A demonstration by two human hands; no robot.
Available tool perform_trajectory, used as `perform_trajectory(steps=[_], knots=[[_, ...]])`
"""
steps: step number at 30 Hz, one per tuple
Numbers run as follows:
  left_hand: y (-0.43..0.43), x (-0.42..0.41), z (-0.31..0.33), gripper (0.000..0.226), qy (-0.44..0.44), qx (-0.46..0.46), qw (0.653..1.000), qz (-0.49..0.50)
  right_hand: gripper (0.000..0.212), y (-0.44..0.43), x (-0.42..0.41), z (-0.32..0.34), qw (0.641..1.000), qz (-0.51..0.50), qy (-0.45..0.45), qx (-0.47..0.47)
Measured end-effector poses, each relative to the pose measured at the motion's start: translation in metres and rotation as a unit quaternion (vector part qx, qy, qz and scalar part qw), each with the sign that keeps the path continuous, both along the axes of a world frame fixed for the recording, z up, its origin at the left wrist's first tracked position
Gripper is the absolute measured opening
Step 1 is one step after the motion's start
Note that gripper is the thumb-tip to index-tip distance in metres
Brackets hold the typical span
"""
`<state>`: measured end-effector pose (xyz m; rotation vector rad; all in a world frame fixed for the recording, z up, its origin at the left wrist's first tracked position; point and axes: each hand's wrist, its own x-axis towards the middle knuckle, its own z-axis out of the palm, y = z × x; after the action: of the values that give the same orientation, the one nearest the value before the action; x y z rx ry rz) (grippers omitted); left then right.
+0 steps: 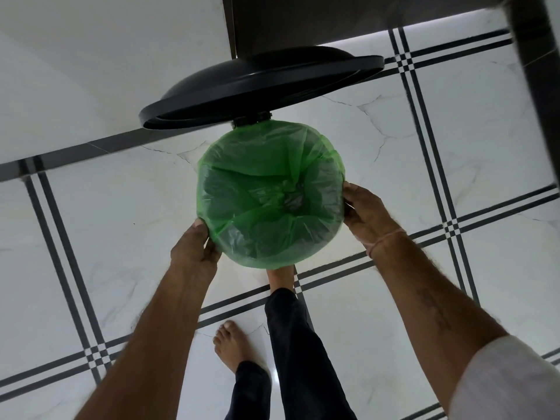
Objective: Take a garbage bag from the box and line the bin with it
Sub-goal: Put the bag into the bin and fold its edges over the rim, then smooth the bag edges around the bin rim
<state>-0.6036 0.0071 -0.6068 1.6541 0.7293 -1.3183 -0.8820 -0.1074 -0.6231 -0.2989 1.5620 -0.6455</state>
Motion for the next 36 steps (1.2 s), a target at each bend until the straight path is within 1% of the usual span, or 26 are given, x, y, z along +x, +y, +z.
perform_trajectory(steps=[2,4,6,8,10,13,16,17,19,21,23,24,25,26,27,28,29,31,32,34,36], knots=[[0.001,0.000,0.000,0.033,-0.011,-0.018,1.000,0.003,0.015,0.003,-0.003,-0.001,1.000,-0.027,0.003,-0.010],[0.006,-0.002,0.000,0.040,-0.007,-0.004,1.000,-0.021,0.015,0.005,-0.004,0.003,0.998,-0.059,0.007,-0.012],[0.010,-0.007,0.003,0.042,0.026,0.022,0.999,-0.039,0.021,0.011,0.000,0.011,0.998,-0.037,0.044,0.008],[0.010,-0.012,0.006,0.042,0.063,0.020,0.997,-0.043,0.029,0.019,0.004,0.017,0.996,0.015,0.071,0.049],[0.007,-0.017,0.007,0.035,0.079,0.010,0.997,-0.017,0.034,0.025,0.007,0.019,0.995,0.033,0.044,0.083],[0.002,-0.020,0.005,0.029,0.073,-0.022,0.995,0.066,0.029,0.026,0.012,0.019,0.996,-0.030,-0.004,0.080],[0.004,-0.018,0.001,0.032,0.049,-0.023,0.998,0.038,0.034,0.028,0.011,0.018,0.995,-0.056,-0.041,0.069],[0.005,-0.016,0.000,0.031,0.041,-0.020,0.999,0.022,0.036,0.029,0.010,0.017,0.996,-0.044,-0.034,0.070],[0.007,-0.014,0.003,0.028,0.032,-0.008,0.999,-0.010,0.038,0.029,0.008,0.020,0.997,-0.010,0.013,0.076],[0.005,-0.014,0.013,0.038,0.029,0.007,0.998,-0.053,0.041,0.027,0.010,0.027,0.993,0.031,0.086,0.072],[0.002,-0.013,0.025,0.058,-0.001,0.030,0.995,-0.090,0.040,0.024,0.017,0.041,0.984,0.037,0.172,0.016],[0.001,-0.013,0.031,0.066,-0.023,0.039,0.994,-0.095,0.033,0.024,0.018,0.049,0.977,0.037,0.207,-0.036],[-0.002,-0.012,0.043,0.068,-0.049,0.035,0.993,-0.099,0.026,0.023,0.022,0.062,0.970,0.039,0.220,-0.093],[-0.005,-0.011,0.055,0.061,-0.076,0.017,0.992,-0.103,0.023,0.021,0.027,0.076,0.966,0.043,0.211,-0.144],[-0.009,-0.010,0.069,0.051,-0.099,-0.005,0.990,-0.105,0.025,0.016,0.031,0.088,0.964,0.047,0.190,-0.178],[-0.015,-0.011,0.084,0.043,-0.119,-0.026,0.987,-0.104,0.034,0.009,0.035,0.100,0.963,0.057,0.170,-0.202],[-0.023,-0.010,0.104,0.044,-0.138,-0.055,0.984,-0.103,0.043,0.002,0.040,0.115,0.960,0.072,0.153,-0.224],[-0.037,-0.005,0.137,0.065,-0.168,-0.116,0.974,-0.100,0.055,-0.017,0.053,0.147,0.951,0.109,0.129,-0.260],[-0.045,-0.001,0.152,0.070,-0.181,-0.149,0.967,-0.099,0.057,-0.027,0.060,0.162,0.946,0.119,0.124,-0.275],[-0.063,0.004,0.168,0.074,-0.183,-0.210,0.953,-0.120,0.057,-0.045,0.073,0.184,0.939,0.150,0.117,-0.287],[-0.074,0.005,0.177,0.075,-0.178,-0.224,0.943,-0.169,0.049,-0.053,0.083,0.195,0.931,0.193,0.127,-0.283]])
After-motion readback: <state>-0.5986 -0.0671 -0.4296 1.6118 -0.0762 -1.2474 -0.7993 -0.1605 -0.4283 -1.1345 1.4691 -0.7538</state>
